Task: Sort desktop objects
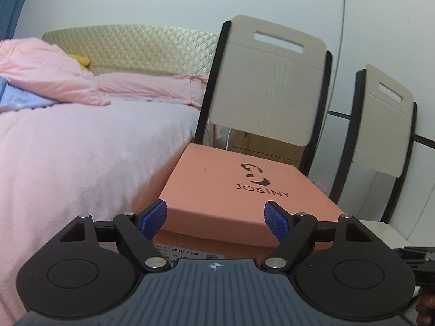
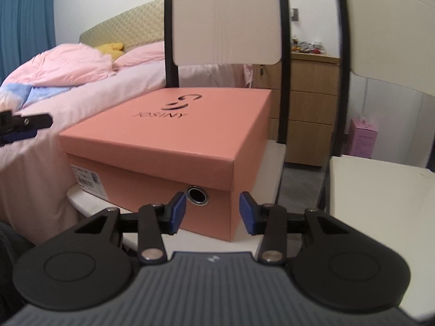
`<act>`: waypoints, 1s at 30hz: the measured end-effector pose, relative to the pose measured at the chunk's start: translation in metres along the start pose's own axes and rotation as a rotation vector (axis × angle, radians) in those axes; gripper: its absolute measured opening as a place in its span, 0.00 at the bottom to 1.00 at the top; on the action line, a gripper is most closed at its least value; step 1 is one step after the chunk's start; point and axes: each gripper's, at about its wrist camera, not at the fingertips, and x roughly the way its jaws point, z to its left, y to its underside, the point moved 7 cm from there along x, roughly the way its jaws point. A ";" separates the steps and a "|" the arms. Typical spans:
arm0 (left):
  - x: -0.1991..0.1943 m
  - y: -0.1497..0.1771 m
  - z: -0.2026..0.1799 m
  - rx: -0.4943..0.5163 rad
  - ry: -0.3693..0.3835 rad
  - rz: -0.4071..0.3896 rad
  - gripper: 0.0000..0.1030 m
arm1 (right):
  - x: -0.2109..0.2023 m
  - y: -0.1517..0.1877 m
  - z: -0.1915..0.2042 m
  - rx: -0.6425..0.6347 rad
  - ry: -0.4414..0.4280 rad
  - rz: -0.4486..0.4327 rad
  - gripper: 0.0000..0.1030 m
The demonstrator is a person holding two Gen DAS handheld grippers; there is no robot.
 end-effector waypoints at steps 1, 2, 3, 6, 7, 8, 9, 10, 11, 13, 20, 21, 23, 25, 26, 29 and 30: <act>-0.007 -0.001 -0.002 0.006 0.000 -0.005 0.80 | -0.007 -0.001 0.003 0.002 0.000 -0.018 0.44; -0.014 -0.002 -0.004 0.010 0.002 -0.009 0.80 | -0.015 -0.003 0.006 0.002 -0.001 -0.038 0.44; -0.020 -0.004 -0.006 0.013 0.003 -0.012 0.81 | -0.023 -0.004 0.010 0.002 -0.002 -0.059 0.44; -0.037 -0.009 -0.011 0.036 -0.006 -0.041 0.83 | -0.048 -0.009 0.019 0.018 -0.006 -0.127 0.44; -0.042 -0.011 -0.013 0.042 -0.007 -0.052 0.84 | -0.056 -0.010 0.021 0.028 -0.006 -0.148 0.44; -0.045 -0.012 -0.015 0.047 -0.003 -0.059 0.85 | -0.064 -0.010 0.023 0.039 -0.006 -0.168 0.45; -0.047 -0.013 -0.016 0.050 0.003 -0.063 0.85 | -0.071 -0.011 0.025 0.047 -0.006 -0.185 0.47; -0.049 -0.014 -0.019 0.055 0.010 -0.067 0.85 | -0.077 -0.011 0.027 0.051 -0.005 -0.202 0.48; -0.050 -0.014 -0.021 0.063 0.017 -0.071 0.85 | -0.083 -0.012 0.029 0.052 -0.002 -0.221 0.50; -0.051 -0.013 -0.027 0.084 0.024 -0.079 0.87 | -0.094 -0.014 0.033 0.043 0.009 -0.260 0.55; -0.050 -0.014 -0.041 0.141 0.082 -0.146 0.97 | -0.110 -0.017 0.037 0.053 0.032 -0.351 0.70; -0.049 -0.013 -0.041 0.150 0.078 -0.157 0.98 | -0.110 -0.017 0.038 0.049 0.039 -0.361 0.72; -0.048 -0.012 -0.037 0.159 0.052 -0.167 0.98 | -0.111 -0.016 0.040 0.049 0.056 -0.379 0.77; -0.051 -0.012 -0.032 0.156 0.031 -0.191 1.00 | -0.109 -0.014 0.040 0.061 0.066 -0.394 0.81; -0.051 -0.011 -0.030 0.157 0.026 -0.200 1.00 | -0.109 -0.014 0.041 0.064 0.072 -0.402 0.83; -0.048 -0.003 -0.023 0.166 0.007 -0.196 1.00 | -0.105 -0.012 0.042 0.071 0.099 -0.418 0.89; -0.045 0.000 -0.021 0.172 0.001 -0.192 1.00 | -0.104 -0.011 0.042 0.074 0.106 -0.424 0.92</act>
